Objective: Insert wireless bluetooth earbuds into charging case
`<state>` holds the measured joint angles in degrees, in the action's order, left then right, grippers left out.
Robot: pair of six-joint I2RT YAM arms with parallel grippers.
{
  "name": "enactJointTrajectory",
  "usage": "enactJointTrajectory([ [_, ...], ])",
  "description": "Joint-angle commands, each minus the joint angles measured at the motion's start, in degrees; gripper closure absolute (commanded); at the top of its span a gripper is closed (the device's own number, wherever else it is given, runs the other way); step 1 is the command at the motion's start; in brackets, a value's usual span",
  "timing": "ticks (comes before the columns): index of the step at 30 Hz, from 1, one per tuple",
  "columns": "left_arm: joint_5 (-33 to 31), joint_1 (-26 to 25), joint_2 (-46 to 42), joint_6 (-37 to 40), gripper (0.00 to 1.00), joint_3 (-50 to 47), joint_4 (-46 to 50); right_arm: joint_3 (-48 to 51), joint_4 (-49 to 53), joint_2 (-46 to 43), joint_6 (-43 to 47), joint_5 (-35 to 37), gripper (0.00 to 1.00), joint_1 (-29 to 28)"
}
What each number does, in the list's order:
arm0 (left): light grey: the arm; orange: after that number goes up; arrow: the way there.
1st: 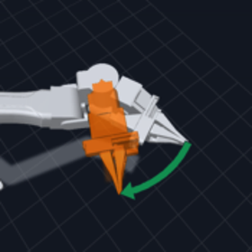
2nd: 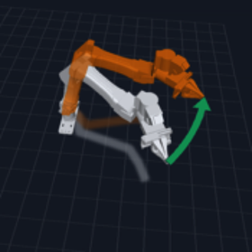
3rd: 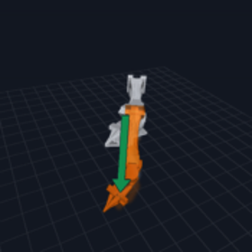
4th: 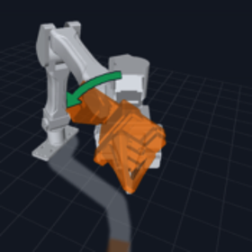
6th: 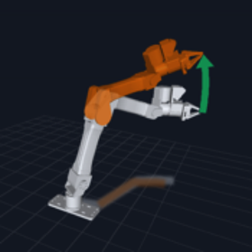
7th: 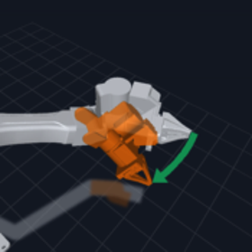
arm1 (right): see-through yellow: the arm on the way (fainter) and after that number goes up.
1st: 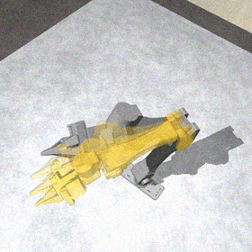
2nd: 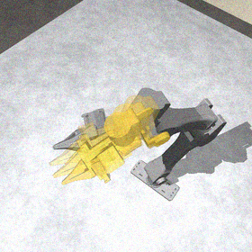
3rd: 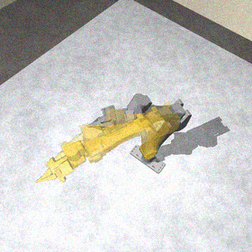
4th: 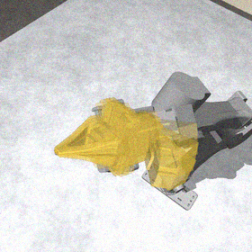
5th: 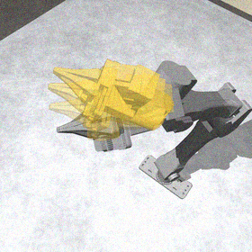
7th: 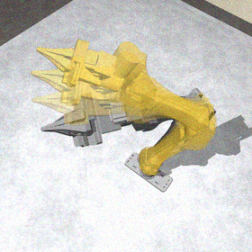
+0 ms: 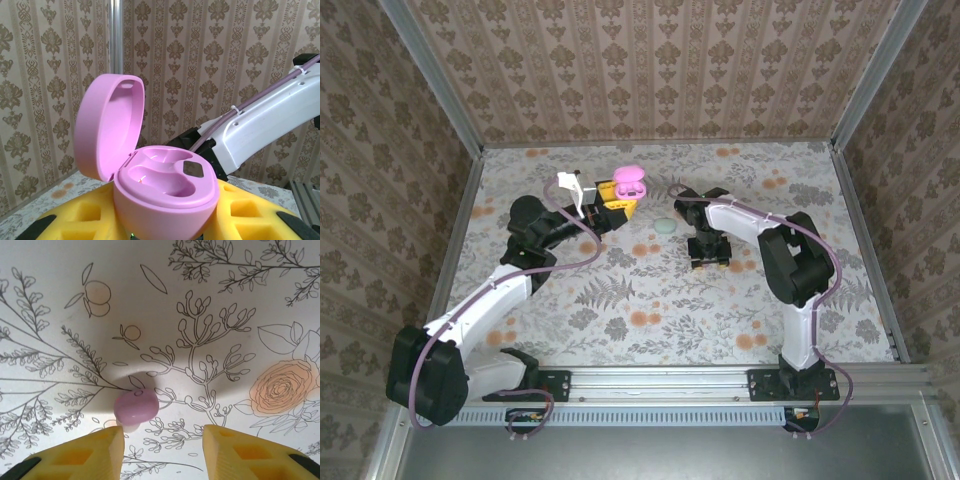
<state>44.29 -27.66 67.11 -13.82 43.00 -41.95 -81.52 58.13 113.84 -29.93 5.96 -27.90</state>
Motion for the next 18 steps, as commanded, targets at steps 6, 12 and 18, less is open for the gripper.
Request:
enactJointTrajectory([
  [6, 0.6, 0.4, -0.7, 0.7, 0.74, -0.7, -0.9, 2.8, 3.3, -3.1, 2.3, 4.0, 0.52, 0.2],
  [12, 0.4, 0.5, -0.8, 0.8, 0.74, -0.5, -0.9, 3.3, -2.6, -5.6, -3.8, -4.1, 0.52, 1.2],
  [18, 0.0, 0.5, -1.9, 1.2, 0.74, -1.2, -0.2, 2.4, -5.3, -2.4, -8.8, -7.4, 0.54, 1.3],
])
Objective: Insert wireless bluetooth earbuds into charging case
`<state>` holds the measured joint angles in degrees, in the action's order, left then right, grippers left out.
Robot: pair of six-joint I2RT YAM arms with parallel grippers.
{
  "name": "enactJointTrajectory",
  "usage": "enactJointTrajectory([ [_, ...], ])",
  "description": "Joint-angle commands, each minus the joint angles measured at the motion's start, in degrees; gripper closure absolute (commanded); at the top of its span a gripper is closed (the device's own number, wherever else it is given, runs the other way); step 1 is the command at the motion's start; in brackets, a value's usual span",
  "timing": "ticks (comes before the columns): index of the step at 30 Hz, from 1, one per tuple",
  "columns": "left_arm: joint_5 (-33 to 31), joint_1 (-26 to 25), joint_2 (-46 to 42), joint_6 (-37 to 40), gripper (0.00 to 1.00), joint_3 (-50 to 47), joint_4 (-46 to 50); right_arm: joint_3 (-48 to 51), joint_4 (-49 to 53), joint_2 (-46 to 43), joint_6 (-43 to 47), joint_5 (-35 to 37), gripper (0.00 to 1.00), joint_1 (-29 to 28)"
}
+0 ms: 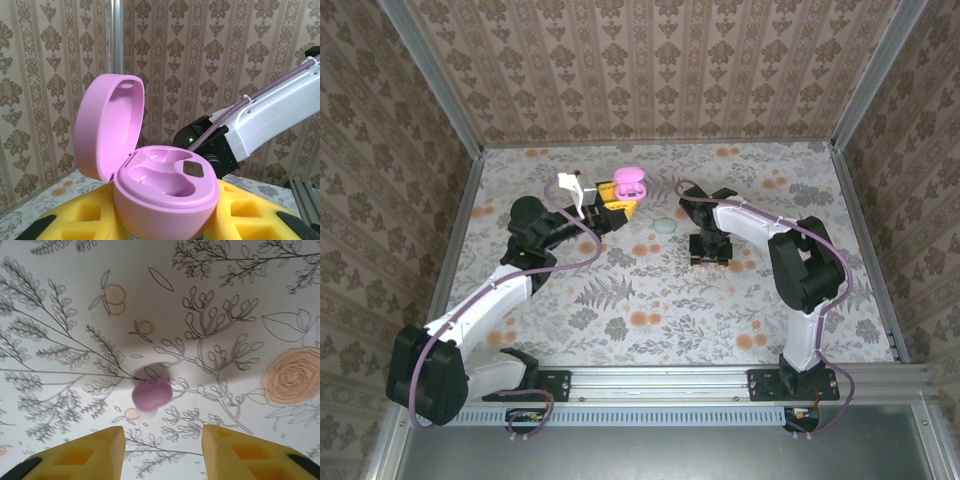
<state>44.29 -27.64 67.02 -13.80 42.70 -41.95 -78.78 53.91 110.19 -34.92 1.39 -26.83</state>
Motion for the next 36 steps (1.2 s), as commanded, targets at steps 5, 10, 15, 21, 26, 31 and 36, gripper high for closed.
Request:
enactJointTrajectory([
  [5, -0.1, 0.8, -2.3, 1.6, 0.74, -1.0, 0.5, -0.6, -1.5, 2.4, -5.1, -1.9, 0.54, 0.2],
  [10, -0.1, 0.9, -2.0, 1.3, 0.74, -1.1, 0.0, -1.2, -1.5, 3.9, -4.8, -1.5, 0.53, 0.3],
  [15, 0.0, 1.0, -1.9, 1.4, 0.74, -1.0, 0.2, -2.7, -2.8, 5.0, -3.7, -2.8, 0.54, 0.3],
  [21, -0.3, 1.0, -2.0, 1.3, 0.74, -0.9, 0.3, -5.8, -2.1, 7.1, -0.5, -3.2, 0.56, -0.1],
  [26, -0.4, 1.0, -1.9, 1.4, 0.74, -0.8, 0.4, -8.0, 0.2, 8.5, 1.7, -1.9, 0.57, -0.2],
  [31, -0.3, 1.0, -1.7, 1.2, 0.74, -0.6, 0.4, -8.5, 1.8, 8.5, 3.8, -0.7, 0.57, -0.2],
  [36, -0.1, 1.0, -1.7, 1.1, 0.74, -0.5, 0.3, -9.3, 3.4, 9.0, 8.0, 0.3, 0.58, -0.5],
])
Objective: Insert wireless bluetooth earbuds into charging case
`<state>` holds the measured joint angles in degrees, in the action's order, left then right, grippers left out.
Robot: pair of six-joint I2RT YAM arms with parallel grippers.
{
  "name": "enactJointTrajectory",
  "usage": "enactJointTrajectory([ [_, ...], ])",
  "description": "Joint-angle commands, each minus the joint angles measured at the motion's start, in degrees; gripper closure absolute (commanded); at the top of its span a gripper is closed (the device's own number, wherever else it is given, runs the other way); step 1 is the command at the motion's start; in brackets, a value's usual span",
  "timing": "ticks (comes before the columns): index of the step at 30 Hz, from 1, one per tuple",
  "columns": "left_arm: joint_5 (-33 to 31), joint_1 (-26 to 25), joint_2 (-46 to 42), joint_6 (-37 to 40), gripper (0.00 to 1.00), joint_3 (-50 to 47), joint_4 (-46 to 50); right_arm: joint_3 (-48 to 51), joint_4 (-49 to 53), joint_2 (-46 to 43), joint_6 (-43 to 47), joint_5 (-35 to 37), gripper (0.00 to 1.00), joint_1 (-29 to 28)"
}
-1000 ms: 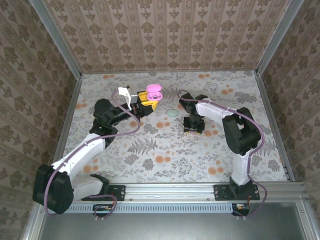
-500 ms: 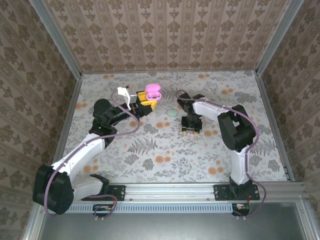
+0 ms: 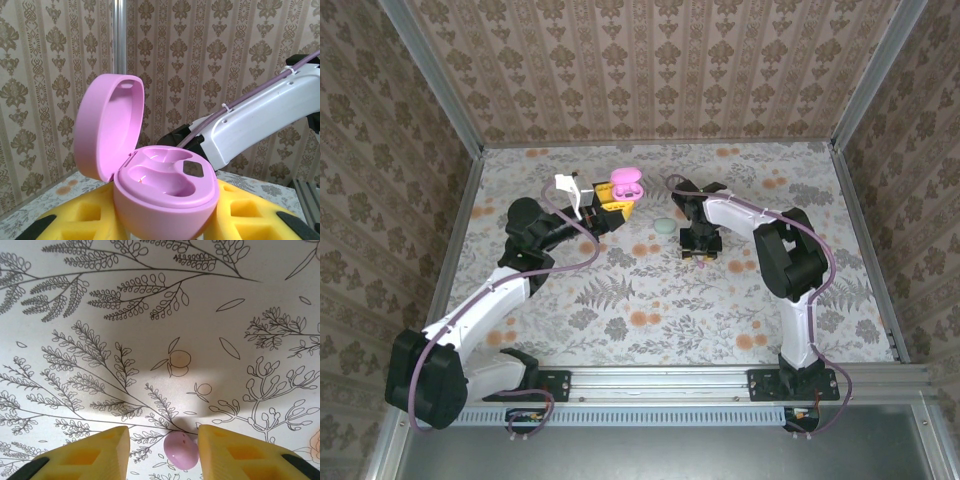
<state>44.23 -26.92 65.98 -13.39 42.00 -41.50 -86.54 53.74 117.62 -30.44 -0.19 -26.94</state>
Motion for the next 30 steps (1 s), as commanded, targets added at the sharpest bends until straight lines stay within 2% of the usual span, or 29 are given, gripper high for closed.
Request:
enactJointTrajectory([
  [1, -0.1, 0.3, -0.7, 0.7, 0.74, 0.1, -0.2, -1.7, 3.9, 1.8, 4.2, 1.9, 0.58, -0.5],
  [18, -0.3, 0.3, -1.4, 0.7, 0.74, -0.1, 0.2, -3.3, 7.7, 4.1, 7.8, 6.1, 0.68, -1.8],
  [30, -0.6, 0.2, -1.7, 1.1, 0.74, -0.3, 0.7, -3.2, 8.6, 4.0, 8.5, 7.3, 0.69, -2.0],
])
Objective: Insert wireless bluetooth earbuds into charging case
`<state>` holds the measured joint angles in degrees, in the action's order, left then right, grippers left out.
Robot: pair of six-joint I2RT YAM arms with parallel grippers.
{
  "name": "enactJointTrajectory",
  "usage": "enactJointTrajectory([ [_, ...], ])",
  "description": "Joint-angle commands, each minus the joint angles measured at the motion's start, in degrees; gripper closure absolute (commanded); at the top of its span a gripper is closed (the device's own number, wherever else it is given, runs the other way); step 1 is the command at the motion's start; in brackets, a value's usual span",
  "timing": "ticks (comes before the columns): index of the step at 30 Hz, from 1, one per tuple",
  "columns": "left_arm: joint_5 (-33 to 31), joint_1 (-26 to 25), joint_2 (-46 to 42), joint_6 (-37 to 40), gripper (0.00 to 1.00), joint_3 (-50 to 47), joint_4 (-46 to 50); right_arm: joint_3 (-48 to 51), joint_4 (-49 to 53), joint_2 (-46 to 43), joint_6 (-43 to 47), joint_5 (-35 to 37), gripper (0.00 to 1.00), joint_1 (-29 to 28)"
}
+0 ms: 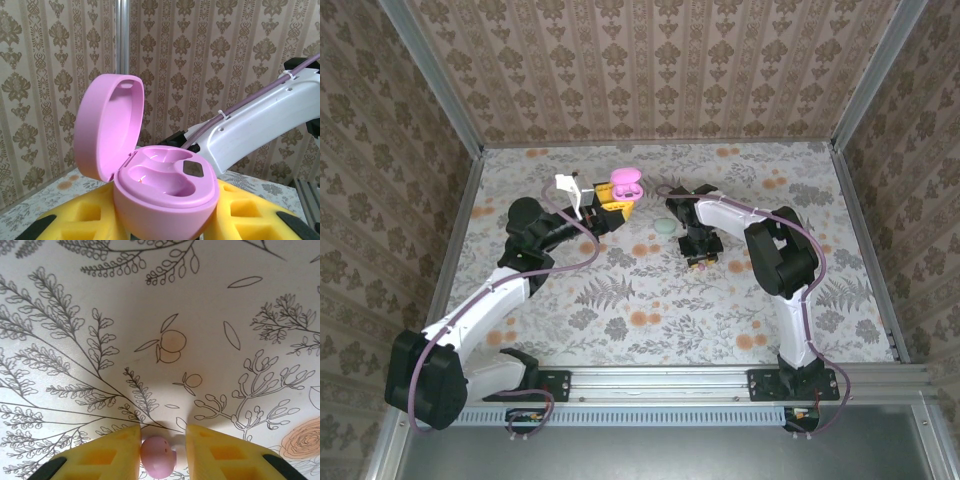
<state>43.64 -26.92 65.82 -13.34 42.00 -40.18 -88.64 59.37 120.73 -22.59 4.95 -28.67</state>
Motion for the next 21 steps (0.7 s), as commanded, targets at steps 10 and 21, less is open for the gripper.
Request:
enactJointTrajectory([
  [10, -0.1, 0.2, -1.8, 1.2, 0.74, -0.3, 0.0, -1.2, 3.7, 0.6, 0.8, 3.0, 0.67, -0.4],
  [21, -0.1, 0.2, -1.7, 1.2, 0.74, -0.2, 0.1, -2.3, 5.8, 0.1, 3.2, 4.7, 0.66, -2.0],
])
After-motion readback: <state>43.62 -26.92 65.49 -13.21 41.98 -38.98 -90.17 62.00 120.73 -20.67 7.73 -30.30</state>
